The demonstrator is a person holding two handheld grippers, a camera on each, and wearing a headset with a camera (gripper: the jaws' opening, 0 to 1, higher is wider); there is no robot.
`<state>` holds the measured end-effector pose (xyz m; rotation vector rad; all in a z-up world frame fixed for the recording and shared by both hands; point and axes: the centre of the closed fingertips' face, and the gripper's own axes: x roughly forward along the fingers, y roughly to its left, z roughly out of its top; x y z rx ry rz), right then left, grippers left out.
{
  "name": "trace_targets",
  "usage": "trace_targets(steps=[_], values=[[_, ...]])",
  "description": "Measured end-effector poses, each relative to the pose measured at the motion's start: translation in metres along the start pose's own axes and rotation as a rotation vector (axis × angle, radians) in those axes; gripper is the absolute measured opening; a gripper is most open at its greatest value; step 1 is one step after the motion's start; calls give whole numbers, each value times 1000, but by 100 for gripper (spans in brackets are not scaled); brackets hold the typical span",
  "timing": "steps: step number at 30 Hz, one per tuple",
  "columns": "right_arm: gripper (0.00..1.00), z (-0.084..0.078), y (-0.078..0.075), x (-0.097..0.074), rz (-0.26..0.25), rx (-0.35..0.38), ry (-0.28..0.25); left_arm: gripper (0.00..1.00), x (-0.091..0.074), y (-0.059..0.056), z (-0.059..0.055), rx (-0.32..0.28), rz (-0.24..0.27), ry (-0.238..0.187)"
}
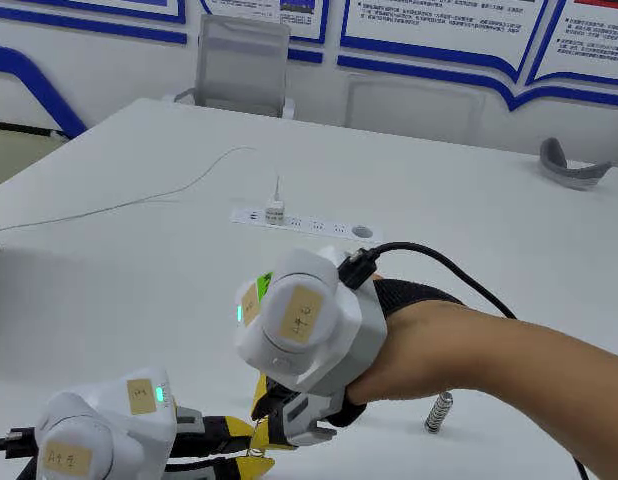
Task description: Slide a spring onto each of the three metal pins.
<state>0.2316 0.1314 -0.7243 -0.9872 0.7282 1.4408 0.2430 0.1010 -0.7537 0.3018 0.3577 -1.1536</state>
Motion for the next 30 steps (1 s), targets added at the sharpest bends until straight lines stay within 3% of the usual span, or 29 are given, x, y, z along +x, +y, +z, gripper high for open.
trace_targets(steps=[8, 30], values=[[17, -9, -2, 4, 14, 25, 15, 11, 1, 1, 2, 1, 0, -6], [13, -12, -4, 8, 25, 56, 12, 14, 2, 3, 8, -3, 5, -29]])
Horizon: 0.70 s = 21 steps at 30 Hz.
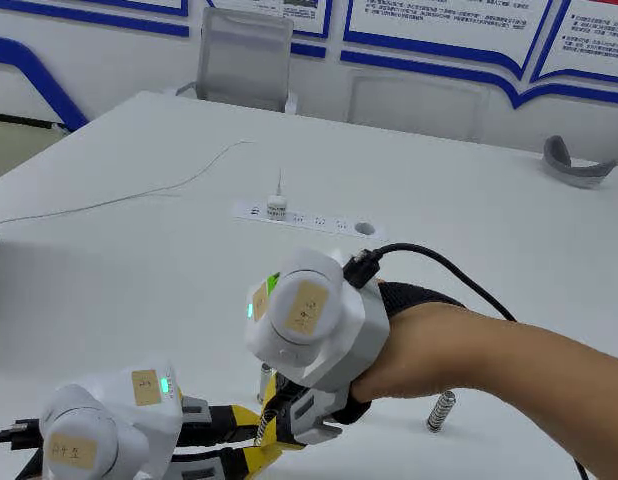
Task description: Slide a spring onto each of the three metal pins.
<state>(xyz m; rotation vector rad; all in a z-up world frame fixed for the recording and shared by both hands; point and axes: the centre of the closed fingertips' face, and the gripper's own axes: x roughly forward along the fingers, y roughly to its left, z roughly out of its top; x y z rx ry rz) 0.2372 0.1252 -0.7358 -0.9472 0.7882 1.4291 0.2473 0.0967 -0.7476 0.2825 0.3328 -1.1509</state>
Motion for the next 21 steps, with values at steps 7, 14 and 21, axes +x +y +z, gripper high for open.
trace_targets(steps=[7, 14, 21], values=[[13, 0, -1, -1, -3, -1, 2, 22, -2, 2, -1, -27, 7, -4], [13, -3, -4, -4, -15, 8, 5, 31, -4, 4, -5, -55, 22, 1], [13, -5, -7, -6, -22, 16, 7, 40, -5, 8, -9, -80, 40, 9]])
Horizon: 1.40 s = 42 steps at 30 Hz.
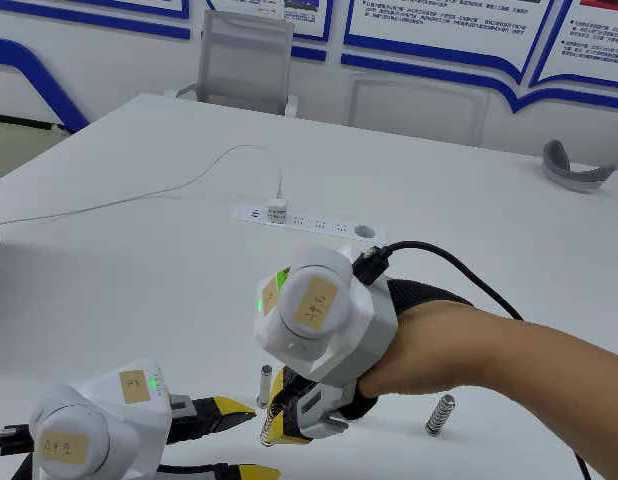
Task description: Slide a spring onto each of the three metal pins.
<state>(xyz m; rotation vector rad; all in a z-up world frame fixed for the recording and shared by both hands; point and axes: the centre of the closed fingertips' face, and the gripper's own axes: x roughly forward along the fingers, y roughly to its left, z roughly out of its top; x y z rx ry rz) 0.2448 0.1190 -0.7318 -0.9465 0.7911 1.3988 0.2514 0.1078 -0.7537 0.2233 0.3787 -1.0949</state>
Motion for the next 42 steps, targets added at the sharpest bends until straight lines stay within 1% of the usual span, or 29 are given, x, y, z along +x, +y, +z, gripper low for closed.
trace_targets(steps=[10, 19, 29, 39, 42], values=[[13, -2, -6, -5, -13, 10, 1, 48, -1, 4, -4, -19, 21, 6], [13, -3, -14, -10, -26, 13, 4, 53, -3, 8, -5, -40, 38, 5], [13, -2, -26, -16, -47, 20, 2, 57, -3, 12, -6, -54, 50, 1], [13, 3, -45, -20, -72, 23, 0, 59, -3, 14, -7, -60, 57, -4], [13, 6, -52, -20, -82, 29, -3, 60, -4, 14, -7, -62, 59, -5]])
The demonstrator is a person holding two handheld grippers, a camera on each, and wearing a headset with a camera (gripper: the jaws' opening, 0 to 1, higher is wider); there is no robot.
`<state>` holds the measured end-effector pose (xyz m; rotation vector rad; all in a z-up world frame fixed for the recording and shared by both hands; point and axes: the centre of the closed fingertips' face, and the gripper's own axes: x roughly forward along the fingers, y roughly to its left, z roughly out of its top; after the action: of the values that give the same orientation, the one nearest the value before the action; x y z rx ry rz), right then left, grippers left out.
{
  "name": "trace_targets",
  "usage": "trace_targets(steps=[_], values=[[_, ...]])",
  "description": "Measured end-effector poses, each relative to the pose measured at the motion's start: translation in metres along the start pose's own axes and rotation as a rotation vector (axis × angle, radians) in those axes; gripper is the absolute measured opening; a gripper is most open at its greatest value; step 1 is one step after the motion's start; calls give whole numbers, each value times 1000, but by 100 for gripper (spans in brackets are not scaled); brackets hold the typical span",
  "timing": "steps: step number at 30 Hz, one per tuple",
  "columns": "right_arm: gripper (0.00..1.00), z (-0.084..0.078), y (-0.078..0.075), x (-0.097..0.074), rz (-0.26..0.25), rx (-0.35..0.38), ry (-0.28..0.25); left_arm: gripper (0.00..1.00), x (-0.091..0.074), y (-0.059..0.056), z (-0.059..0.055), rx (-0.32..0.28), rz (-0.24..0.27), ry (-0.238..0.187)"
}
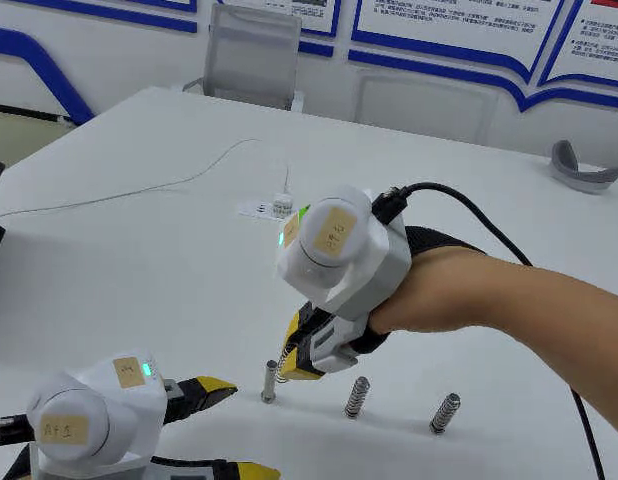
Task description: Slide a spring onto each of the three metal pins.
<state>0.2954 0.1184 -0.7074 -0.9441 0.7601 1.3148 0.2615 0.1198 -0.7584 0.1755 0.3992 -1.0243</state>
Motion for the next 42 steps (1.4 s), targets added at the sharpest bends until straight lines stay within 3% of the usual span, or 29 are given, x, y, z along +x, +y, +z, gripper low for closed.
trace_targets(steps=[15, 42], values=[[13, -1, -16, 9, -7, 21, 15, 61, -1, 1, -1, -12, 3, -1], [13, -5, -20, 24, 20, 34, 38, 60, -2, 2, -5, -29, 3, 5]])
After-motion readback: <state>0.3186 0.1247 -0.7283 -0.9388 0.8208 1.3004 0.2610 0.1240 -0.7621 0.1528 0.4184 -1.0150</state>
